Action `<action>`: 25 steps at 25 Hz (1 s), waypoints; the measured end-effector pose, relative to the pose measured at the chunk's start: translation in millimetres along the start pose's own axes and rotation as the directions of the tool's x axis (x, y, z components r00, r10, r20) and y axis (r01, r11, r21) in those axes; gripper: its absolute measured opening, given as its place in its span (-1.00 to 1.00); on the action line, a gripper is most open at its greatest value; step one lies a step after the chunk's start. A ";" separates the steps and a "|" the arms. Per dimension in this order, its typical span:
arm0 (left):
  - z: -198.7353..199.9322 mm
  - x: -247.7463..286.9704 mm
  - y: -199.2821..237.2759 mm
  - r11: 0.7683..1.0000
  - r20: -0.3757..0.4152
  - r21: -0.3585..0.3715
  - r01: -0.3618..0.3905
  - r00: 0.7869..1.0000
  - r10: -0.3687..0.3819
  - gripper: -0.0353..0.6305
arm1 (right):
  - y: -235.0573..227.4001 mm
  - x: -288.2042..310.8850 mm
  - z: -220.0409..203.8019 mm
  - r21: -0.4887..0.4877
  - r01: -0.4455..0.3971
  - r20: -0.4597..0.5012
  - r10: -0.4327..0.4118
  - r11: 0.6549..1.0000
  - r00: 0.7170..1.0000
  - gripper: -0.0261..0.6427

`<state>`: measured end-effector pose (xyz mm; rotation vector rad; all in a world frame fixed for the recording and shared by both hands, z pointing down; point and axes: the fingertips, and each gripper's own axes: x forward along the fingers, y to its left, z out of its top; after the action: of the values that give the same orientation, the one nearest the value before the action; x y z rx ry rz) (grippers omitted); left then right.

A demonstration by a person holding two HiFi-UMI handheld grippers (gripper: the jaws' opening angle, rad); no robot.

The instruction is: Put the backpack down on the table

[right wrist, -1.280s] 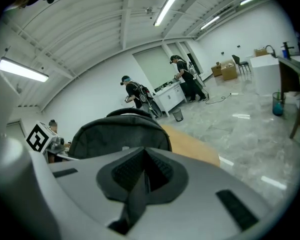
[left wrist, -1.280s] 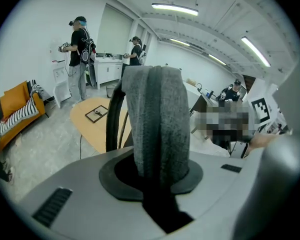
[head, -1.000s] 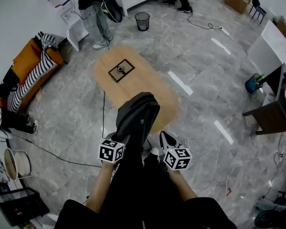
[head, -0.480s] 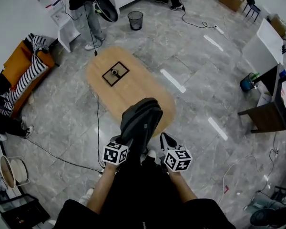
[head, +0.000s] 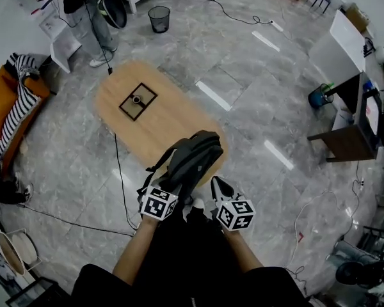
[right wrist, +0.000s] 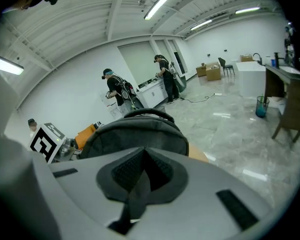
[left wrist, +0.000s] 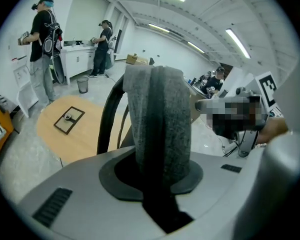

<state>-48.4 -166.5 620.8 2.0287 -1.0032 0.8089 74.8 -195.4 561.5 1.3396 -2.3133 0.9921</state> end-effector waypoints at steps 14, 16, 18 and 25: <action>42.6 86.1 -33.9 0.934 -0.092 0.114 0.339 0.940 -0.330 -0.61 | -40.9 -9.7 -6.6 0.127 0.281 -0.032 -0.279 0.951 0.960 -0.89; 45.5 100.9 -39.7 0.921 -0.091 0.099 0.377 0.925 -0.369 -0.61 | -45.5 -11.5 -10.5 0.140 0.309 -0.048 -0.305 0.941 0.951 -0.89; 46.9 113.2 -40.4 0.909 -0.082 0.071 0.412 0.910 -0.406 -0.61 | -47.2 -13.5 -12.6 0.156 0.330 -0.058 -0.325 0.931 0.944 -0.89; 58.9 127.9 -5.6 0.878 -0.012 0.020 0.478 0.878 -0.478 -0.61 | -41.4 -2.4 -14.2 0.192 0.356 -0.083 -0.346 0.915 0.934 -0.89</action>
<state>32.8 -261.3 686.2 2.1603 -0.4469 0.5571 109.9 -197.8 587.7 1.7159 -1.8792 1.1448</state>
